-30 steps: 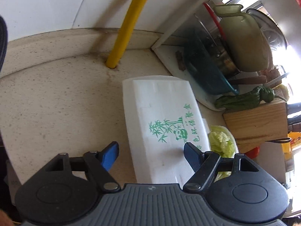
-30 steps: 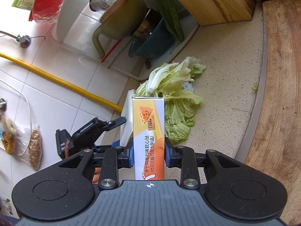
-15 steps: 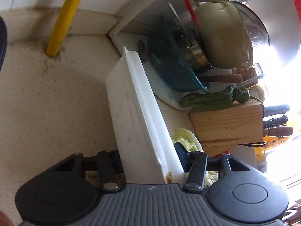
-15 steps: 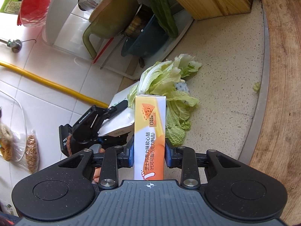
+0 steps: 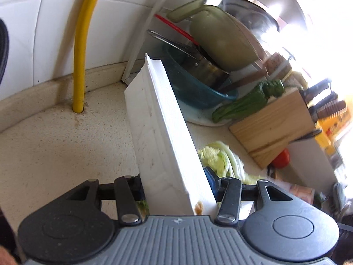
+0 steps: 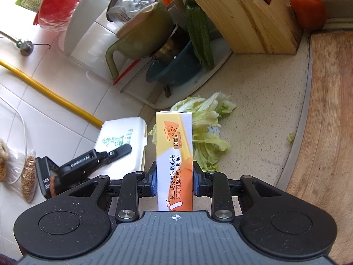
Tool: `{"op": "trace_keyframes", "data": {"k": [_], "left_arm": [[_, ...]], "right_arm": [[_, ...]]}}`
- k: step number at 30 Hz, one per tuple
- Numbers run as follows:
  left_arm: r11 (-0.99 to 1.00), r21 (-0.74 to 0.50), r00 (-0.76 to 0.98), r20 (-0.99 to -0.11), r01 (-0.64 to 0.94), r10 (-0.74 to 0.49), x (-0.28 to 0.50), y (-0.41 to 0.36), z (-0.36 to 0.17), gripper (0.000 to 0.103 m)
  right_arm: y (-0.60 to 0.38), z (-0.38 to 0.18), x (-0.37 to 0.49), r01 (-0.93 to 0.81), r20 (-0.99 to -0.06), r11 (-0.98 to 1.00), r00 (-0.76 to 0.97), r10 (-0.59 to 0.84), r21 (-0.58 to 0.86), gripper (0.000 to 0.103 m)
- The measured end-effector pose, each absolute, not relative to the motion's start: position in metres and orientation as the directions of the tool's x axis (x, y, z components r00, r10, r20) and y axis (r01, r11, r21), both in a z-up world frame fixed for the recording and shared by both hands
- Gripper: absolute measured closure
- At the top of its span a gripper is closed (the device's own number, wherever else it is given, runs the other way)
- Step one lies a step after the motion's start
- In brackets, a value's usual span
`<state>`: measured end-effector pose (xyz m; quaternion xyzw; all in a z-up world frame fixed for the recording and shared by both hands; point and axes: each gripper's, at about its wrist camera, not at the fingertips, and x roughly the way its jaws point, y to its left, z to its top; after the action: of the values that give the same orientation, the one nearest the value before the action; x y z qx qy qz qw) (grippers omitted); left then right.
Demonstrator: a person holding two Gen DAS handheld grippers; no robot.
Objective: Collect trash
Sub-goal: 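Lift the foam box with the left tool while the right tool holds the snack box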
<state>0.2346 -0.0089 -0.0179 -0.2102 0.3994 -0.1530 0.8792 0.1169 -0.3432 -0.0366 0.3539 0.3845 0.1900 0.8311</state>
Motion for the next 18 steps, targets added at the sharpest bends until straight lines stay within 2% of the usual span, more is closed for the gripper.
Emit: {"op": "trace_keyframes", "data": {"k": [8, 18], "left_arm": [[0.912, -0.395, 0.662, -0.655, 0.110, -0.364, 0.203, -0.021, -0.003, 0.057], [0.935, -0.350, 0.692, -0.661, 0.056, -0.289, 0.169, -0.014, 0.005, 0.057]], "right_arm": [[-0.341, -0.018, 0.120, -0.125, -0.484, 0.707, 0.645, 0.591, 0.696, 0.067], [-0.323, -0.005, 0.130, -0.232, -0.469, 0.712, 0.612, 0.637, 0.663, 0.067]]}}
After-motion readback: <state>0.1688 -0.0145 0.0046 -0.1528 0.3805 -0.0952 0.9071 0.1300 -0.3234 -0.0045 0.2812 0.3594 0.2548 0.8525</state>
